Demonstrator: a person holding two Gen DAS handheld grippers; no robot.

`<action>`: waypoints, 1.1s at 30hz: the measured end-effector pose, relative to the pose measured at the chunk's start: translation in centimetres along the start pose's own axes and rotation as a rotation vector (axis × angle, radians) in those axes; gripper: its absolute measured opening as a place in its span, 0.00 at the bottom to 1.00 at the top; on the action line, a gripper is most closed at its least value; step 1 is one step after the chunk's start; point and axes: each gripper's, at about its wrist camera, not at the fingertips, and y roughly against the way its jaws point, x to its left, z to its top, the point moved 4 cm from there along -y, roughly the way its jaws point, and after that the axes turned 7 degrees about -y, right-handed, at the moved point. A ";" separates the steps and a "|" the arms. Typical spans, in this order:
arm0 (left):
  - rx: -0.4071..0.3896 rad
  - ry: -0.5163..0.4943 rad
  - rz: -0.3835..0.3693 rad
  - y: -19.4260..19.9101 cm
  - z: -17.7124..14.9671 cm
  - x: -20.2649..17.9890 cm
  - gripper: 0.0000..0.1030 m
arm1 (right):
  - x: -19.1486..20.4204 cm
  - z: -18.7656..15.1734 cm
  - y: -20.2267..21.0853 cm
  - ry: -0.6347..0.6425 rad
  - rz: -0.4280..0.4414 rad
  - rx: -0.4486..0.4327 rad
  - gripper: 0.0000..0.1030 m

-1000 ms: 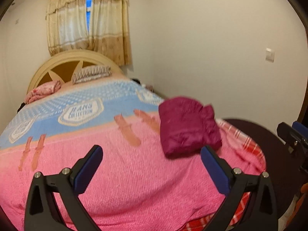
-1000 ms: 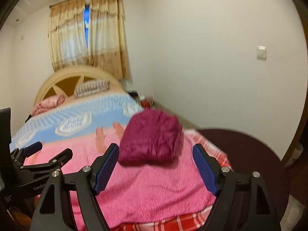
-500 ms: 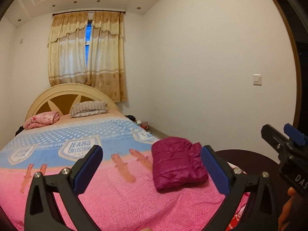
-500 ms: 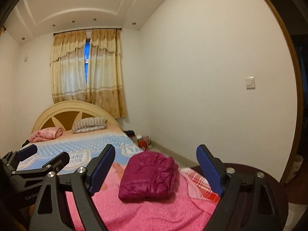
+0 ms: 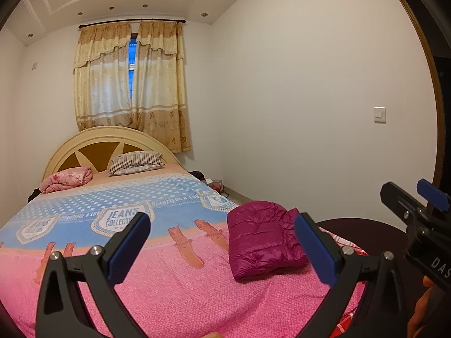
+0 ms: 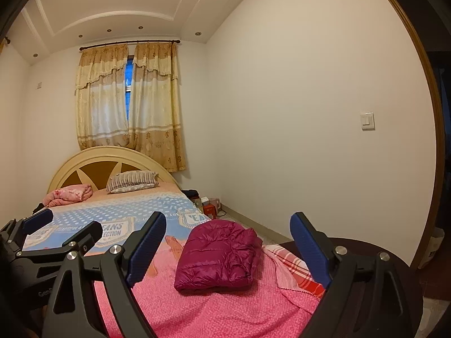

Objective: Fold large clothes

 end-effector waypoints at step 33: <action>0.020 0.002 0.004 -0.2 -0.2 -0.1 1.00 | -0.6 -0.1 -0.5 -0.004 0.002 0.026 0.88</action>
